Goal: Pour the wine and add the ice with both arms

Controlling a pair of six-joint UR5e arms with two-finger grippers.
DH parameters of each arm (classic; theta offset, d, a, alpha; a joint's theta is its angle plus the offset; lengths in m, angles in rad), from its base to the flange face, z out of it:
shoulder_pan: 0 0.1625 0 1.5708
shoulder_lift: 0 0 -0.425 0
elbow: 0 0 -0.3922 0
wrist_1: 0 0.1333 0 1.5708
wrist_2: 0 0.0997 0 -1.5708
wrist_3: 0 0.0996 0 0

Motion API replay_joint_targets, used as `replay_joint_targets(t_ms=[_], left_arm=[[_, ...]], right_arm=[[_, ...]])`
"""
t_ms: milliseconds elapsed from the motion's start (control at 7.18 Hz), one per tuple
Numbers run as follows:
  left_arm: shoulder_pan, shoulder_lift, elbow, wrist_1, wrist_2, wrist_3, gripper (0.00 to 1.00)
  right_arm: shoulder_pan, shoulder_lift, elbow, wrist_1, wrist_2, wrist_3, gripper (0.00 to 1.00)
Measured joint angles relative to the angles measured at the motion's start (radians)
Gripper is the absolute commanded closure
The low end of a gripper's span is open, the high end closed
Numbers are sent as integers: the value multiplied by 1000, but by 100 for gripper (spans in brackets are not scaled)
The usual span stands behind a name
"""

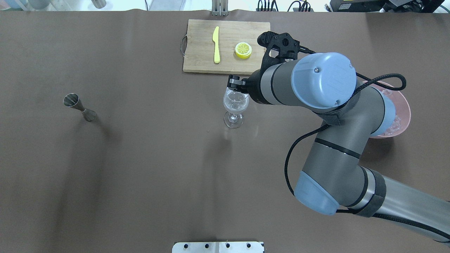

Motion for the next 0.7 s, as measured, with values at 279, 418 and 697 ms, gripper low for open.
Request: replay_joint_targets(t_ms=[279,418,697], left_arm=[[0,0,2,0,0,0,1],[0,0,2,0,-1,0,1],[0,0,3,0,-3,0,1]], right_arm=[[2,1,-3,0,0,-9,49],[2,0,-3,0,0,-10,12],[4,-1,-3,-2,0,-44,1]])
